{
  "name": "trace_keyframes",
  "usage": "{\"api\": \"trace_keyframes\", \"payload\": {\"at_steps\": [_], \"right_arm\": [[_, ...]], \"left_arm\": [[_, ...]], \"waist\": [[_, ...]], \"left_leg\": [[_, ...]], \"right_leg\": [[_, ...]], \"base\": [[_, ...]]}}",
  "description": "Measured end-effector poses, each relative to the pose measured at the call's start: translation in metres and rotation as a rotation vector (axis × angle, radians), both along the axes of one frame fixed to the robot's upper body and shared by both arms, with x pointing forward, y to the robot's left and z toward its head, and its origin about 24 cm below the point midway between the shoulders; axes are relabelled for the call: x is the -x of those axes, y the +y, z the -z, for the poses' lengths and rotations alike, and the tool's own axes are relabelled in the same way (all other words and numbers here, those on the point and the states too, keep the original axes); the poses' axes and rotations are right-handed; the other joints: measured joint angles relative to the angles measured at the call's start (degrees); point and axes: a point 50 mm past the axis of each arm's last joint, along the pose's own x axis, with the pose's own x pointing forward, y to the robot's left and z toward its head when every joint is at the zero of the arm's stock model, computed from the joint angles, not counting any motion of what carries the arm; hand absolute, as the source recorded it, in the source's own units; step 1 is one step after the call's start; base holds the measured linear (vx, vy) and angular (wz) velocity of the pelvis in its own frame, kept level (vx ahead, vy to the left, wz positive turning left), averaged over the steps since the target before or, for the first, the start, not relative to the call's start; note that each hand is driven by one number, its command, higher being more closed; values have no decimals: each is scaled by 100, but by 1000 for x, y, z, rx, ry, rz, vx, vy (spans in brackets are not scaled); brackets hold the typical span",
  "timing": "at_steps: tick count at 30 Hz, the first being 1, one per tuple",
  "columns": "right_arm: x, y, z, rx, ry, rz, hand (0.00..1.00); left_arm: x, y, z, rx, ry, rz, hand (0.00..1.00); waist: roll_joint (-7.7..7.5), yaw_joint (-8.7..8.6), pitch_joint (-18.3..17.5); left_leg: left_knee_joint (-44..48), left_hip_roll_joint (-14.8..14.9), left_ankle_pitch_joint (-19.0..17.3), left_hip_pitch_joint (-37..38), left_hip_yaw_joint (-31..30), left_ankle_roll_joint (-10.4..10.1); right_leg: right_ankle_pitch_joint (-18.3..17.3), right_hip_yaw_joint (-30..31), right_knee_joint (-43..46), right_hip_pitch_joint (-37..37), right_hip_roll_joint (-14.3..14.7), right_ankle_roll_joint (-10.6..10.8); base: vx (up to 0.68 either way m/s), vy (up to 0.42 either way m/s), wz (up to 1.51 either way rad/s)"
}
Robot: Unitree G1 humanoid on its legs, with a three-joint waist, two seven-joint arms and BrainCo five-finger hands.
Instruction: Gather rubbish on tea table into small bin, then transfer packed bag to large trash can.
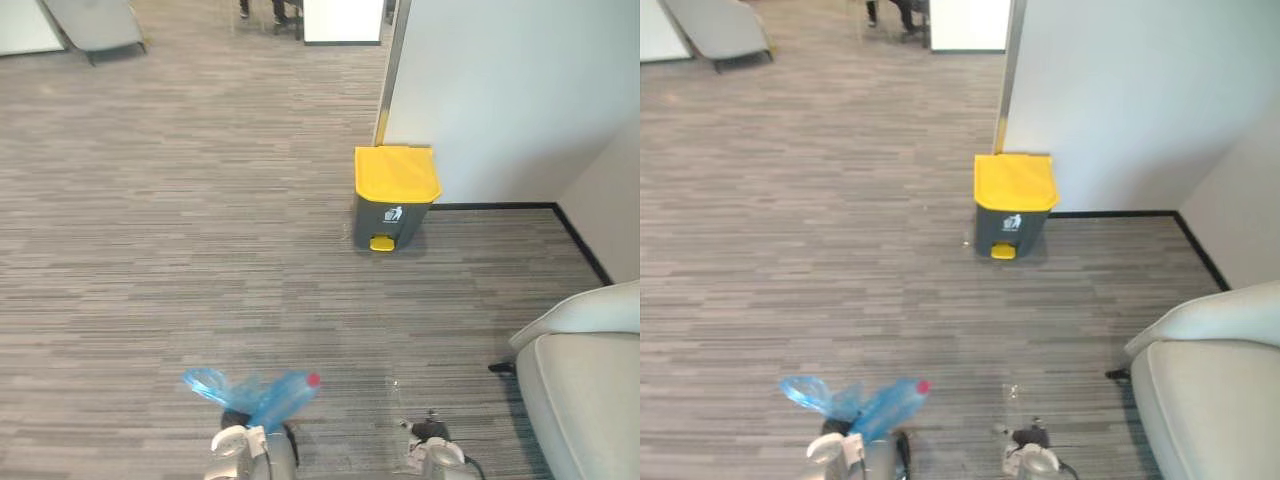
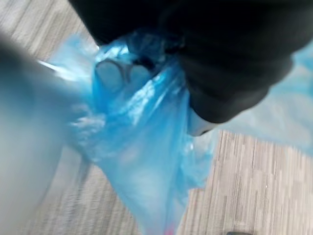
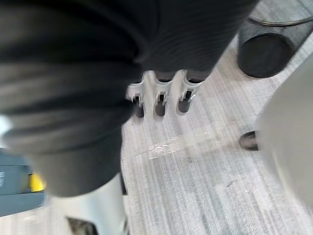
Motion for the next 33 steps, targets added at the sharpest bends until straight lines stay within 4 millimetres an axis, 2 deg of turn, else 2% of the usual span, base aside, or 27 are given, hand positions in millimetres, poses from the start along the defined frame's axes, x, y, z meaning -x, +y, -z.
{"api": "trace_keyframes", "payload": {"at_steps": [1, 2, 3, 4, 6, 7, 8, 9, 10, 11, 12, 13, 14, 16, 17, 19, 20, 21, 22, 23, 24, 25, 27, 28, 29, 30, 33], "right_arm": [[-4, 0, -2, 3, -13, -9, 0], [-5, 0, -2, 4, -18, -11, 0], [-6, -3, -4, 14, -30, -15, 0], [-3, -4, -3, 16, -25, -13, 0], [-5, -6, -5, 24, -46, -10, 0], [-6, -7, -6, 25, -52, -10, 0], [-7, -7, -7, 26, -56, -10, 0], [-9, -8, -8, 27, -64, -9, 0], [-9, -8, -8, 27, -67, -10, 0], [-9, -8, -8, 27, -66, -10, 0], [-5, -7, -6, 21, -49, -11, 0], [-9, -16, -7, 40, -51, -7, 0], [-13, -20, -8, 50, -57, -2, 0], [-15, -20, -9, 51, -56, -1, 0], [-14, -20, -8, 54, -51, -6, 0], [-10, -19, -7, 54, -40, -7, 0], [-7, -17, -6, 55, -33, -25, 0], [-8, -14, -6, 54, -32, -48, 0], [-8, -12, -5, 50, -33, -51, 0], [-9, -5, -5, 37, -33, -63, 0], [-9, -4, -5, 32, -32, -62, 0], [-7, -1, -4, 23, -23, -61, 0], [-6, 2, -3, 15, -19, -62, 0], [-6, 2, -3, 16, -19, -60, 0], [-5, 1, -3, 18, -16, -57, 0], [1, 1, 0, 17, 10, -70, 0], [5, -1, 2, 17, 24, -56, 0]], "left_arm": [[3, 0, 1, 0, 11, 7, 100], [4, -1, 2, 1, 15, 11, 100], [4, -4, 3, 3, 22, 30, 100], [3, -5, 3, 7, 27, 35, 100], [6, -6, 5, 9, 43, 38, 100], [6, -6, 5, 9, 46, 39, 100], [5, -6, 5, 9, 45, 41, 100], [5, -7, 6, 11, 49, 44, 100], [7, -8, 7, 15, 58, 47, 100], [8, -8, 8, 16, 63, 49, 100], [12, -7, 9, 14, 74, 49, 100], [10, -11, 10, 28, 76, 50, 100], [11, -14, 10, 35, 78, 53, 100], [14, -16, 12, 38, 89, 55, 100], [16, -16, 12, 38, 94, 57, 100], [14, -16, 11, 38, 88, 58, 100], [10, -15, 9, 40, 69, 60, 100], [12, -11, 9, 37, 62, 55, 100], [11, -10, 8, 36, 57, 52, 100], [8, -9, 6, 31, 38, 52, 100], [7, -9, 5, 29, 31, 50, 100], [6, -8, 4, 27, 24, 49, 100], [4, -8, 3, 25, 16, 49, 100], [4, -9, 3, 25, 15, 50, 100], [4, -10, 3, 31, 16, 48, 100], [6, -8, 4, 26, 25, 43, 100], [3, -11, 3, 31, 19, 52, 100]], "waist": [[-1, 15, 5], [23, 10, 11], [96, -27, 64], [142, -78, 98], [194, -89, 130], [187, -122, 127], [181, -125, 126], [174, -167, 139], [155, -195, 145], [143, -203, 147], [-1, -222, 133], [231, -238, 174], [348, -232, 155], [430, -251, 205], [425, -259, 208], [412, -331, 217], [418, -335, 220], [404, -283, 229], [420, -267, 218], [391, -218, 231], [376, -194, 233], [362, -134, 221], [336, -66, 201], [338, -61, 200], [361, -56, 182], [213, -90, 49], [3, -34, -57]], "left_leg": [[-221, -72, -86, 383, 243, 75], [-312, -91, -110, 519, 294, 91], [-605, -149, -159, 937, 418, 135], [-823, -172, -183, 1290, 504, 138], [-1131, -191, -183, 1733, 639, 137], [-1355, -209, -183, 1976, 671, 136], [-1430, -213, -182, 2059, 676, 135], [-1640, -206, -180, 2320, 675, 132], [-1733, -207, -180, 2488, 664, 132], [-1762, -220, -180, 2539, 647, 131], [-1892, -393, -187, 2718, 468, 117], [-1985, -251, -199, 2826, 237, -25], [-1999, -170, -114, 2821, 123, -166], [-1874, -78, -20, 2897, 22, -320], [-1395, 38, 18, 2771, -33, -385], [-255, 244, 112, 2388, -334, -544], [1125, 455, 611, 1824, -626, -939], [2240, 696, 560, 1268, -617, -929], [2500, 756, 476, 1105, -583, -837], [2669, 752, 177, 663, -464, -609], [2511, 747, 67, 558, -350, -512], [1915, 719, -100, 432, -157, -364], [365, 454, -99, 275, -281, -284], [21, 394, -24, 283, -339, -286], [-632, 278, 457, 292, -509, -377], [-915, 3, 706, 521, -391, -272], [-909, -179, 588, 609, -89, -65]], "right_leg": [[174, 177, 733, -265, -113, 237], [276, 220, 1050, -403, -129, 296], [658, 333, 2327, -939, -159, 578], [609, 260, 3301, -1404, -130, 527], [365, -82, 3929, -1965, -77, 359], [222, -449, 3894, -2285, -73, 204], [165, -592, 3793, -2380, -68, 141], [22, -1029, 3166, -2527, -14, -61], [73, -1270, 2411, -2588, 78, -152], [160, -1317, 2059, -2579, 121, -192], [802, -1335, 854, -2492, 219, -375], [790, -1456, 882, -2352, 385, -615], [672, -1447, 909, -2388, 480, -674], [381, -1421, 1053, -2373, 582, -744], [224, -1438, 1062, -2217, 646, -766], [134, -1491, 872, -1893, 718, -751], [108, -1472, 583, -1519, 846, -771], [88, -1378, 301, -1208, 992, -824], [48, -1314, 222, -1109, 1025, -896], [61, -1116, -59, -775, 1057, -898], [91, -1010, -141, -674, 1056, -875], [140, -782, -278, -521, 1041, -796], [80, -393, -387, -384, 934, -624], [60, -323, -402, -335, 904, -579], [-16, -191, -394, -327, 871, -434], [20, -27, -543, -175, 678, -229], [128, -29, -707, -94, 421, -148]], "base": [[307, 170, -57], [354, 175, -70], [326, 127, -40], [311, 104, -34], [324, 55, -31], [337, 23, -26], [423, -46, -4], [419, -115, 9], [353, -111, 12], [377, -175, 25], [405, -171, 18], [545, -227, 3], [307, -115, -18], [351, -175, -26], [413, -228, -6], [258, -149, 14], [308, -129, -19], [367, -87, -36], [385, -6, -73], [327, 33, -68], [386, 88, -98], [378, 151, -100], [307, 189, -96], [197, 168, -63], [446, 318, -63], [449, 311, -49], [350, 210, -25]]}}
